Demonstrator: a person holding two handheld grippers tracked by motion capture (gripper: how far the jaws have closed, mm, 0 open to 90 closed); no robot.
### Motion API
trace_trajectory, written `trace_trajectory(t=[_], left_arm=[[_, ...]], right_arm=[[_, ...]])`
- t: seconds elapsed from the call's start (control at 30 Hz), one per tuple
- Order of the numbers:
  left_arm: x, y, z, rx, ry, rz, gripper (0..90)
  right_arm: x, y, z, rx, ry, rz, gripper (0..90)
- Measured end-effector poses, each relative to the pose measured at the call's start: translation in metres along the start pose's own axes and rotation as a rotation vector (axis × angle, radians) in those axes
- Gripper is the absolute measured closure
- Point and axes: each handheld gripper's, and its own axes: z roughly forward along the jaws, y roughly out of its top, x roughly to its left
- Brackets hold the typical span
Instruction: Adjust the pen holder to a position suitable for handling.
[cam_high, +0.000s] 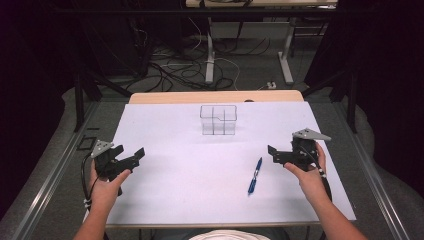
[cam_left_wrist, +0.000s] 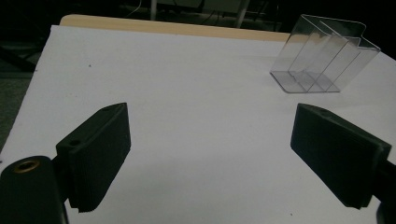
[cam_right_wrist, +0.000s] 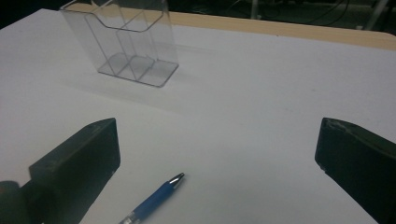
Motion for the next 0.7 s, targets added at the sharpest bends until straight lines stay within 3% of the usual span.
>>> trace_trajectory(t=[0.37, 0.57, 0.7], left_arm=[[-0.017, -0.001, 0.008, 0.033, -0.056, -0.03, 11.9], [-0.03, -0.003, 0.013, 0.054, -0.074, 0.0, 6.5], [-0.038, -0.003, 0.015, 0.065, -0.106, -0.008, 5.2]], right_arm=[[-0.016, -0.009, 0.004, -0.016, -0.041, 0.034, 0.0], [-0.022, -0.011, 0.004, -0.039, -0.066, 0.019, 0.0], [-0.028, -0.012, 0.003, -0.033, -0.073, 0.029, 0.0]])
